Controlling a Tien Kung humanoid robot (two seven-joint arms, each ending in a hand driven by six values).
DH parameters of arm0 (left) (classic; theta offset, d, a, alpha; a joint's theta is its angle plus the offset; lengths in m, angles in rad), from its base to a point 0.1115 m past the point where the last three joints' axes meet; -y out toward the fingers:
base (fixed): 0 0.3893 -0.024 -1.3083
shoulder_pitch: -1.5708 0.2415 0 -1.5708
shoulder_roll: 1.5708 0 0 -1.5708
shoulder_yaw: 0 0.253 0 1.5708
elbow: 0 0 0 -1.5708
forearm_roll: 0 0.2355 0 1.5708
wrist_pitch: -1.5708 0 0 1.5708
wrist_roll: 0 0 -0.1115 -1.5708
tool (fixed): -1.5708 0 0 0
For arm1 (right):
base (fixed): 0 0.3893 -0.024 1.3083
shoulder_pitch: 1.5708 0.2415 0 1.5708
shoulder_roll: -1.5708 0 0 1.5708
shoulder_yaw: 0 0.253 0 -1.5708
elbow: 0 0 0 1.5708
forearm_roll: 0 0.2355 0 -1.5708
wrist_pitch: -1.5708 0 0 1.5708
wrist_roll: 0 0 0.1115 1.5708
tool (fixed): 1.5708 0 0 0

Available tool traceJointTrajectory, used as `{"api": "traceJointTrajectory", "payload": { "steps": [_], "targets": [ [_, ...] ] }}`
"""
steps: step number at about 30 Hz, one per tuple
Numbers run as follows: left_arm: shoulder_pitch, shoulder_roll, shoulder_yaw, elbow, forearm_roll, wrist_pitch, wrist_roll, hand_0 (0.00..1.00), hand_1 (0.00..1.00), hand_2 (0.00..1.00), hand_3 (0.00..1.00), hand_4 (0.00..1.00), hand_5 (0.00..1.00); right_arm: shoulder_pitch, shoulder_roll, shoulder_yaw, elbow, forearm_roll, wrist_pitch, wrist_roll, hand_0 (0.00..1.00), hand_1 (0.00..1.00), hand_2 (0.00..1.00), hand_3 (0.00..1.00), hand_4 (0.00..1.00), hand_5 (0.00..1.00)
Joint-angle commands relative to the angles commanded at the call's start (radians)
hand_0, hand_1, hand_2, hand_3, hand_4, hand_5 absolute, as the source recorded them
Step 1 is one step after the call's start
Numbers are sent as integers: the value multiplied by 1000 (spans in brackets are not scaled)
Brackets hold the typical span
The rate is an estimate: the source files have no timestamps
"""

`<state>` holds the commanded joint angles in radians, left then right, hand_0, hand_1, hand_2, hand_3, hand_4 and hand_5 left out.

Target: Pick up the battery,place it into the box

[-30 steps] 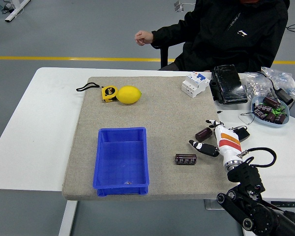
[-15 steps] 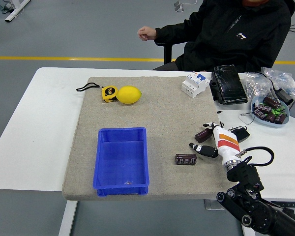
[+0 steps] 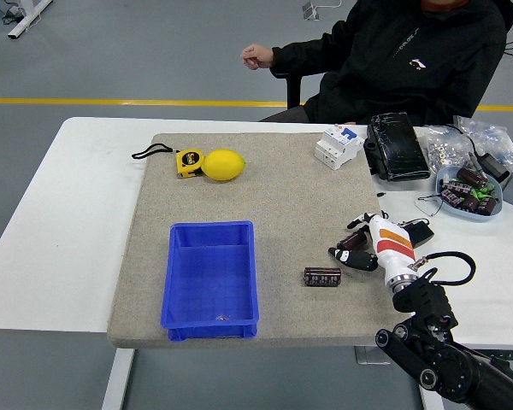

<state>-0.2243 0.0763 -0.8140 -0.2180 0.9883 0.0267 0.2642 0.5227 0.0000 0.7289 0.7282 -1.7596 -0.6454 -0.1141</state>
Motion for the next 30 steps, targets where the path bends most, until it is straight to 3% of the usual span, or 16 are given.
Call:
{"api": "traceJointTrajectory", "payload": {
  "steps": [10, 11, 20, 30],
  "targets": [
    [4, 0, -4, 1, 0, 1, 0, 726, 689, 652, 584, 630, 546, -1, 0, 4, 1, 3, 0, 11, 186, 360, 450, 523, 969, 322],
    [4, 0, -4, 1, 1, 1, 0, 726, 689, 653, 584, 630, 546, -1, 0, 3, 2, 3, 0, 12, 148, 352, 447, 516, 951, 314],
    [8, 2, -10, 0, 10, -1, 4, 727, 690, 652, 585, 630, 546, 0, 0, 8, 36, -14, 0, 14, 138, 347, 445, 513, 942, 308],
    [10, 7, -15, -1, 18, -2, 6, 726, 691, 653, 585, 630, 545, 11, 0, -23, 212, -65, 0, -7, 137, 346, 445, 508, 920, 288]
  ]
}}
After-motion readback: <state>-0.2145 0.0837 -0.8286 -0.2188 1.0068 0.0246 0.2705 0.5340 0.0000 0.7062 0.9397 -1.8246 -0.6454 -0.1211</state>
